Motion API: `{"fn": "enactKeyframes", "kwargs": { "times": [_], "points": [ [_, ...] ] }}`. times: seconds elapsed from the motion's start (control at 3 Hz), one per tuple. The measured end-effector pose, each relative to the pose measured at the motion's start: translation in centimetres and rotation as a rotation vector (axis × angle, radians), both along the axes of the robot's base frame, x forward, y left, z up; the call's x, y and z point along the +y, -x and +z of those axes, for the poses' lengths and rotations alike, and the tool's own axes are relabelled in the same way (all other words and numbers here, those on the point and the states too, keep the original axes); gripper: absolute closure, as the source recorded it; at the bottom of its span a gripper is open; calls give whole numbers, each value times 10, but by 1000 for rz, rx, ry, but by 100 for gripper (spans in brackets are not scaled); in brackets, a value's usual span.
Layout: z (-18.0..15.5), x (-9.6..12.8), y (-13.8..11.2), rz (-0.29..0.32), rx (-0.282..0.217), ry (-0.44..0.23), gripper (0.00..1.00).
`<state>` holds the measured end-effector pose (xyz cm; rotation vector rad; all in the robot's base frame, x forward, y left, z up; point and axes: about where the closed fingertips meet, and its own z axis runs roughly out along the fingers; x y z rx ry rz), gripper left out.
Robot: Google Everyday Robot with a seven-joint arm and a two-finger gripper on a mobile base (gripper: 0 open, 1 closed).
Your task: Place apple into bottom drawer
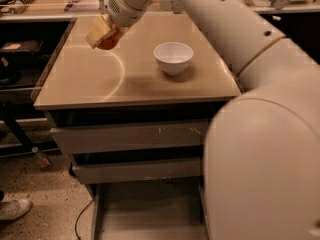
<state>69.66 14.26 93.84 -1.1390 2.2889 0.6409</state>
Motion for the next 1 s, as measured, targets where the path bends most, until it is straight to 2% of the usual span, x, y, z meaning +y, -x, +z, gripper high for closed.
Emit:
{"fn": "enactKeyframes", "kwargs": {
  "times": [0.33,0.67,1.0],
  "points": [
    [21,-31,80,-66,28,-78,100],
    [20,-31,80,-66,29,-77,100],
    [12,-40,106,-95,62,-64,100]
  ]
}}
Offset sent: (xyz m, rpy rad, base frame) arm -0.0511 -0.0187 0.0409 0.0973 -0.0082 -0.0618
